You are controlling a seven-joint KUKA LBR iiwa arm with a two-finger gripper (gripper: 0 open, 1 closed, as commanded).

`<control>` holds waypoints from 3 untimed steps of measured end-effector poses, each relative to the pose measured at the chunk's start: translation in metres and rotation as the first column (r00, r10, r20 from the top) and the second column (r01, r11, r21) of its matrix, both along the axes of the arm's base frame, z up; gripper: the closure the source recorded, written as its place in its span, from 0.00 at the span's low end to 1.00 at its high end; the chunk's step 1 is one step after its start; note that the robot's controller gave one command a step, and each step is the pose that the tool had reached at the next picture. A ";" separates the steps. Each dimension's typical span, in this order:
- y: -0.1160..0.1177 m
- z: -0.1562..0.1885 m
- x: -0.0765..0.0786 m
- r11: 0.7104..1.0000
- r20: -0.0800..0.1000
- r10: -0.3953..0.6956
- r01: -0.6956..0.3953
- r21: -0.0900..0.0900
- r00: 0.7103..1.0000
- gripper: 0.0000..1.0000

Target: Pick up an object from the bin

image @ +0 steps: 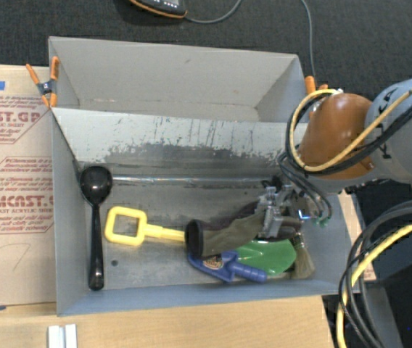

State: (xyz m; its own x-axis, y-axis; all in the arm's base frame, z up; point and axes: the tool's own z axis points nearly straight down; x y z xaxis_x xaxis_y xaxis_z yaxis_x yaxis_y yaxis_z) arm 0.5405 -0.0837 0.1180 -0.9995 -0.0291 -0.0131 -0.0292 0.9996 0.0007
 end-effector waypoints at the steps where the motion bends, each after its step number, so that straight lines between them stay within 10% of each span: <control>1: 0.034 0.002 0.047 0.993 0.003 -0.118 0.118 0.002 0.993 1.00; 2: -0.002 -0.032 0.023 0.999 -0.003 -0.046 0.046 -0.001 0.999 1.00; 3: 0.015 0.089 0.008 0.999 0.000 -0.048 0.048 0.001 0.999 1.00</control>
Offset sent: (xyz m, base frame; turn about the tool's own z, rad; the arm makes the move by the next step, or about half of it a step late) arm 0.0237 -0.0021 -0.0307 0.0450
